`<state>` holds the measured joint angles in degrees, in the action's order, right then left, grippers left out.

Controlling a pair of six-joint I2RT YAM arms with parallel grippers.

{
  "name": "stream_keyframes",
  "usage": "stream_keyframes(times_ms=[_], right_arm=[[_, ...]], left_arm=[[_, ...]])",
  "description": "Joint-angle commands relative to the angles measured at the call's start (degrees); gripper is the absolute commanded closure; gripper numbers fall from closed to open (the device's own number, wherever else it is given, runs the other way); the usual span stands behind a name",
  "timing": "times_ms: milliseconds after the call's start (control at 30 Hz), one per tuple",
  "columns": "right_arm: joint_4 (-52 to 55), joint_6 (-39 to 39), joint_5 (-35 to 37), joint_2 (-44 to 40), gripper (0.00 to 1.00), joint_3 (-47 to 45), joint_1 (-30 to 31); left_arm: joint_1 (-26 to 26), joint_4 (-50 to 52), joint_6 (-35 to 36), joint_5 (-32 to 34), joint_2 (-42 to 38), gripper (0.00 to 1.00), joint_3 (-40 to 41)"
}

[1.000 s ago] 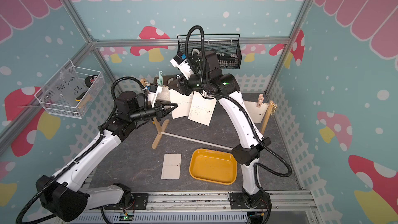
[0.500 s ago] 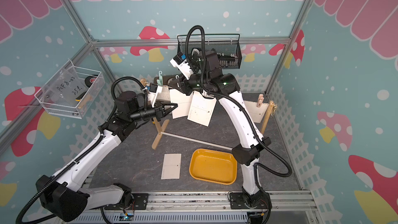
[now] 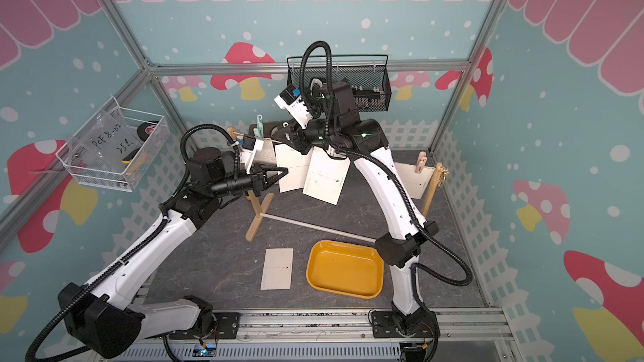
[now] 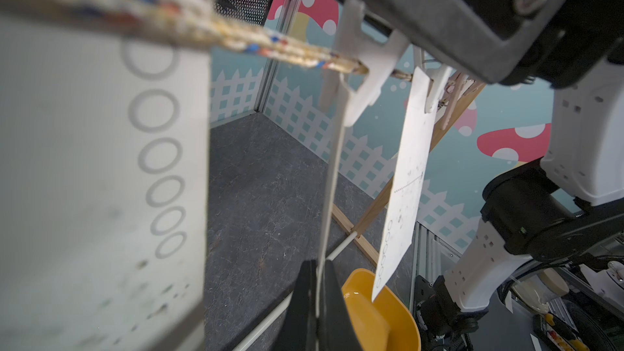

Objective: Remove the postcards from the strings
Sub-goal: Remove the clamp from the clothesline.

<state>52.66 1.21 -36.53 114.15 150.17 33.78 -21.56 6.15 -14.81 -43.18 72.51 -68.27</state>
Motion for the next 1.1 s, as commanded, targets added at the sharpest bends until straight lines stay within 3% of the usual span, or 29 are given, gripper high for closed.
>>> stream_keyframes(times_ms=[0, 133, 667, 1067], right_arm=[[-1.0, 1.4, -1.0, -1.6, 0.82, -0.3, 0.0], [-1.0, 1.4, -0.9, -1.6, 0.89, -0.2, 0.0], [-3.3, 1.0, 2.3, -2.6, 0.96, -0.5, 0.0], [-12.9, 0.2, 7.5, -7.4, 0.97, -8.4, 0.7]], left_arm=[[-0.3, 0.1, -0.5, -0.8, -0.7, 1.0, 0.1], [-0.3, 1.1, -0.1, -0.8, -1.2, 1.0, 0.6], [-0.3, 6.7, 1.1, 1.0, -7.7, 1.0, 6.9], [-1.0, 7.3, 0.4, 1.3, -9.8, 1.0, 7.5]])
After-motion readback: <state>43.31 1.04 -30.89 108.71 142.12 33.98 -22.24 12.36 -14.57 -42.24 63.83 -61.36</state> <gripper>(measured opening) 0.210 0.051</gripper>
